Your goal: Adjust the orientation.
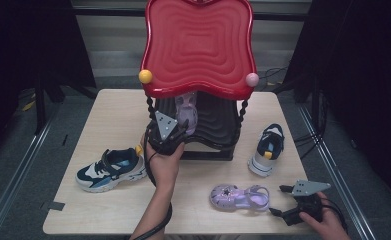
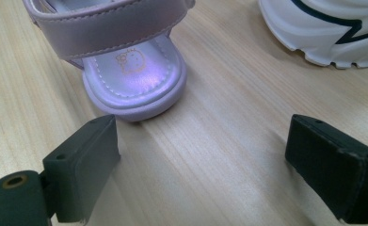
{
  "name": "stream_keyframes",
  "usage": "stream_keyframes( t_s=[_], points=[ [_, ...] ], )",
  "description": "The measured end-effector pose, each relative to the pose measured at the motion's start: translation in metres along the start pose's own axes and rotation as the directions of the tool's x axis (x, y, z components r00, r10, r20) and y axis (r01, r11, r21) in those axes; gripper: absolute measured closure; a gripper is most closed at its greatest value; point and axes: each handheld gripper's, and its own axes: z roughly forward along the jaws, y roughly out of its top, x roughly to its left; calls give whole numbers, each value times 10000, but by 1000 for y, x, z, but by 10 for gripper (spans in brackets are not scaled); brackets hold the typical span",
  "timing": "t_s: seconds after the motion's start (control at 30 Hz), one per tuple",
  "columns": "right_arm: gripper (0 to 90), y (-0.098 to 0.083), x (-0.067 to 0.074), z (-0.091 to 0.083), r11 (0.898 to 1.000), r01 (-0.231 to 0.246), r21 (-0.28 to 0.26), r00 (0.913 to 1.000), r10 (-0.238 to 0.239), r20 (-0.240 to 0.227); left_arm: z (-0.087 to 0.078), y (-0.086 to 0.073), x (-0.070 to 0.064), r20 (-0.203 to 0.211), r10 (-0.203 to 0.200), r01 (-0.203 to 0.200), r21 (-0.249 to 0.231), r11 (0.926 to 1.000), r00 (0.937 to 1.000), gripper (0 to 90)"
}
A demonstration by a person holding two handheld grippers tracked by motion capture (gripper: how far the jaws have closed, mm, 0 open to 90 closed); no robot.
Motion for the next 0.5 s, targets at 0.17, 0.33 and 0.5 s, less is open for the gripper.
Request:
stream_keyframes(
  t_s=[0.17,0.33,0.5],
  points=[
    [95,0,0,0,10000,-5,1,10000,5,-1,-5,-6,0,408,30,-48,438,9990,9992,506],
    [95,0,0,0,10000,-4,-1,10000,4,1,-9,-13,0,738,274,-335,828,9960,9969,492],
    [95,0,0,0,10000,-4,4,10000,4,0,-13,-19,1,936,277,-378,1078,9935,9952,466]
  ],
)
